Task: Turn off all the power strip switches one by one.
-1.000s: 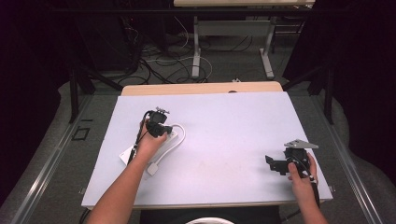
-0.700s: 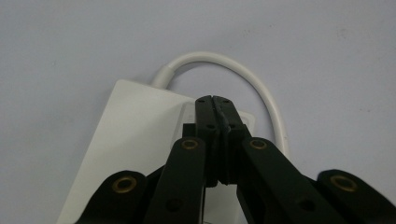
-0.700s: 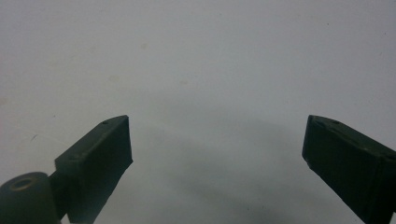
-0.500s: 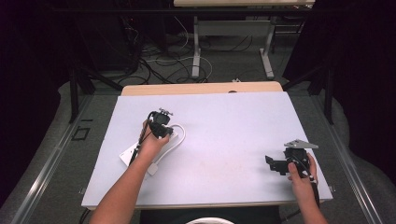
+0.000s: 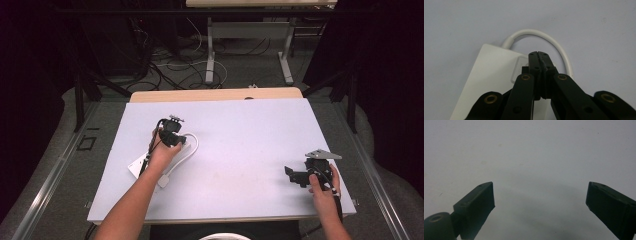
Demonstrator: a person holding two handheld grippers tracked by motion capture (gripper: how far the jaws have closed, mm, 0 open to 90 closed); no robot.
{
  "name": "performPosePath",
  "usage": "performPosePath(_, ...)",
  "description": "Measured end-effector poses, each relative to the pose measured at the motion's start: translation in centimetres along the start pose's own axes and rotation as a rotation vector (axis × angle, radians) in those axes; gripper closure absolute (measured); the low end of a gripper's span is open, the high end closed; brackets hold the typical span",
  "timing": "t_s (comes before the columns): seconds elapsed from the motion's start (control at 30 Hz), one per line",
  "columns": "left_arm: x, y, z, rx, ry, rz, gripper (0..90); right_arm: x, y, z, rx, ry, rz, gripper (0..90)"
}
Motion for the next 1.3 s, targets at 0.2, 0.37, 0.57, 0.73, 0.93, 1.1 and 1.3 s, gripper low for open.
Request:
performPosePath(0.2, 0.1, -0.1, -0.2, 0.01, -0.004, -0.013, 90.0, 0.0, 0.0, 0.1, -0.001, -0.003, 0.003, 7.6)
performPosePath(0.37, 0.3, -0.6, -0.5, 0.019, -0.015, -0.014, 90.0, 0.0, 0.0, 0.1, -0.002, -0.002, 0.004, 7.6)
performPosePath(0.57, 0.6, -1.4, -1.0, 0.061, -0.048, -0.006, 90.0, 0.0, -0.1, 0.0, -0.001, 0.003, 0.006, 7.6)
performPosePath(0.73, 1.4, -1.8, -1.4, 0.098, -0.116, -0.033, 90.0, 0.0, 0.0, 0.0, -0.003, 0.0, 0.005, 7.6)
performPosePath(0.93, 2.6, -2.2, -2.2, 0.134, -0.18, -0.056, 90.0, 0.0, 0.0, 0.0, -0.003, 0.004, 0.008, 7.6)
performPosePath(1.1, 3.4, -2.6, -2.5, 0.15, -0.226, -0.054, 90.0, -0.1, 0.0, -0.1, -0.002, 0.006, 0.008, 7.6)
performPosePath(1.3, 4.4, -3.2, -2.8, 0.176, -0.263, -0.045, 90.0, 0.0, 0.0, 0.0, -0.002, 0.003, 0.007, 7.6)
Point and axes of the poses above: each handheld gripper's, and its own axes: y roughly forward along the jaws, x roughly out of its underside, z roughly to its right, the point moved 5 cm from there along y, roughly forward along the jaws, and after that the axes turned 8 degrees about -x, right-handed, at the moved point
